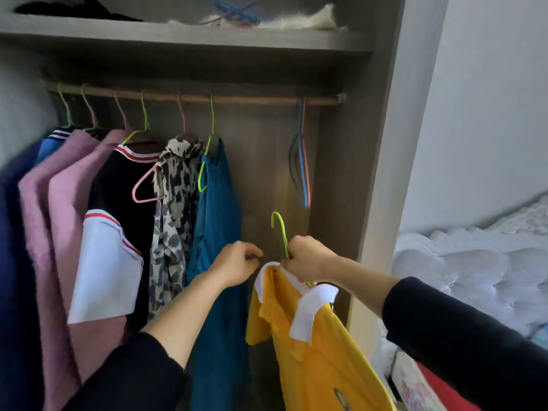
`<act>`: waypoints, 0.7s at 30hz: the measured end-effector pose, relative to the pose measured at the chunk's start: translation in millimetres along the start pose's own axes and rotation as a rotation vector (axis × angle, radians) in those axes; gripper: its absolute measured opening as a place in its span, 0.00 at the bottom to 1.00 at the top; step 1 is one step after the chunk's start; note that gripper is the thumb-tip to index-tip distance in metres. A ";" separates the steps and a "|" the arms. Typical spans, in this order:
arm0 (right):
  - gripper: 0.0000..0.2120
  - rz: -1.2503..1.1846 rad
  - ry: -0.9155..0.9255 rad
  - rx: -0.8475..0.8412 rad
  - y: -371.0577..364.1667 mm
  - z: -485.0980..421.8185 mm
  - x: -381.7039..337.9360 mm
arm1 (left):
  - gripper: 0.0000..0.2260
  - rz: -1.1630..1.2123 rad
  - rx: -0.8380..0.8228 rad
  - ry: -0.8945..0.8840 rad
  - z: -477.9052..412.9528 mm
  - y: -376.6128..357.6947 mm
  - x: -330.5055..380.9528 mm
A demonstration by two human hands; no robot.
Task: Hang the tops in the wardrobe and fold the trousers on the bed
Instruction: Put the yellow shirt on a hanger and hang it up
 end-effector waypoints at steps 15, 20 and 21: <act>0.06 0.080 -0.149 0.509 142.2 -141.3 -73.6 | 0.14 -0.202 0.431 -0.400 -135.4 219.0 71.9; 0.08 0.073 -0.130 0.648 185.4 -177.2 -85.5 | 0.24 -0.393 0.487 -0.402 -172.7 251.9 82.1; 0.08 0.066 -0.125 0.681 195.7 -184.3 -87.7 | 0.26 -0.439 0.492 -0.411 -182.0 257.3 84.0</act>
Point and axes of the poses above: each hand's wrist, its own z-axis away from the middle knuckle, its own y-axis out of the back of the hand, x = y × z, the point moved 9 cm from there along -z, towards the middle knuckle, and after that the axes turned 2 degrees about -x, right-handed, at the moved point
